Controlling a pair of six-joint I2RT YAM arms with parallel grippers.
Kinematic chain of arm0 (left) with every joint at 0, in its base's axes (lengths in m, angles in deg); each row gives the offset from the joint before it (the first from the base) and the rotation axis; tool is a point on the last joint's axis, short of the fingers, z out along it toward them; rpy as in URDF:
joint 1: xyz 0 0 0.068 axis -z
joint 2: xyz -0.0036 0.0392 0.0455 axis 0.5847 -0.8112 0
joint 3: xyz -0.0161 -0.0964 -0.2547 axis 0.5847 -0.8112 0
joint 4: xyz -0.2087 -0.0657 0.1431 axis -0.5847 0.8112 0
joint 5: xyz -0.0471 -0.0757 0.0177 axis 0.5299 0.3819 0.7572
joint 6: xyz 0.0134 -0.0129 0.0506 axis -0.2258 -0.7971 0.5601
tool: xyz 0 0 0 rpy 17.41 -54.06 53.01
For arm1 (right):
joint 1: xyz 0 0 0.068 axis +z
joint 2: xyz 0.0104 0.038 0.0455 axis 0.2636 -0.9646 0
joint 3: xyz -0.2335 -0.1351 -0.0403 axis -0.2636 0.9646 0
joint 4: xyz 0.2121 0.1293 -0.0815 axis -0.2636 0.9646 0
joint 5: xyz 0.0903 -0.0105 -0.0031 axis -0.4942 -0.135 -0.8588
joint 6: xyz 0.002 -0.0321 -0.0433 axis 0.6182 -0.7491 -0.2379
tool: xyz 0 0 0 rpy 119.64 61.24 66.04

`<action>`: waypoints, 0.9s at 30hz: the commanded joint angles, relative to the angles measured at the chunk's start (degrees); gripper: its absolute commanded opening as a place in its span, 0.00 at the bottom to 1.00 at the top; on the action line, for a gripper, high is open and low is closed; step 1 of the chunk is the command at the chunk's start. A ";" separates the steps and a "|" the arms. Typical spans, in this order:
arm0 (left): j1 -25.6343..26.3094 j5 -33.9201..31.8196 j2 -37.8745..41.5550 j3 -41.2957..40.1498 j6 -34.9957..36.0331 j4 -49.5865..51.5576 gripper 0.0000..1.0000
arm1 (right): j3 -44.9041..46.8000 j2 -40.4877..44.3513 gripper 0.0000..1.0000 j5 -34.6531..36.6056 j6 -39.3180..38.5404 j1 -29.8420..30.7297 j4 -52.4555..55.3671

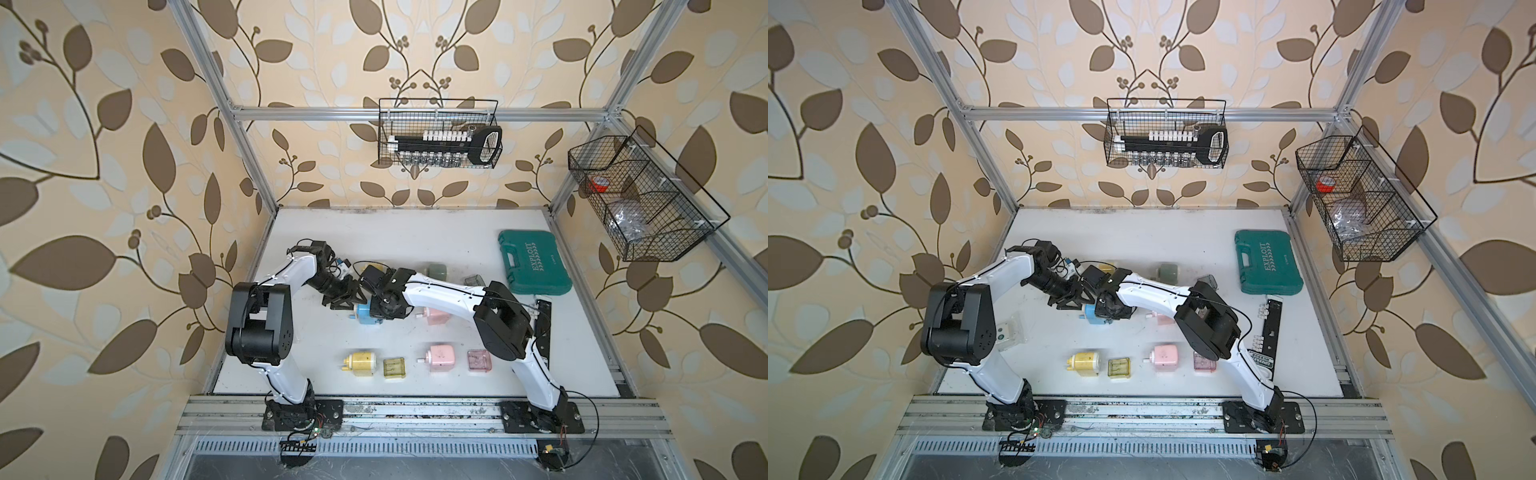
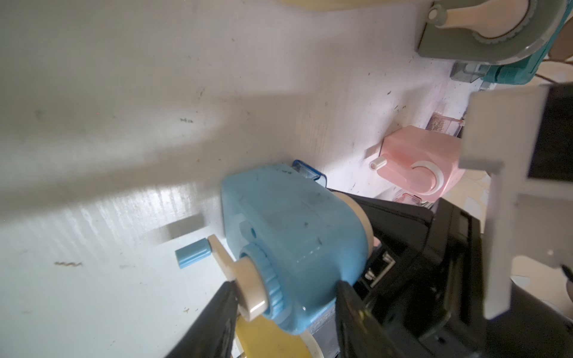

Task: Put the tray back into the pencil sharpener
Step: Close the container of the pencil sharpener.

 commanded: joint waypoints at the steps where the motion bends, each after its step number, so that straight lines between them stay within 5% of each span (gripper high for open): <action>1: 0.27 -7.08 -3.02 -1.11 0.78 1.26 0.52 | 0.98 2.40 0.00 -1.29 -0.66 0.09 -1.56; 16: 0.27 -7.34 -3.02 -0.98 0.90 1.35 0.51 | 1.71 4.15 0.00 -1.18 -1.41 0.09 -1.96; 27: 0.22 -7.87 -3.32 -0.82 0.87 1.46 0.51 | 1.88 5.29 0.10 -0.12 -1.79 -0.19 -0.13</action>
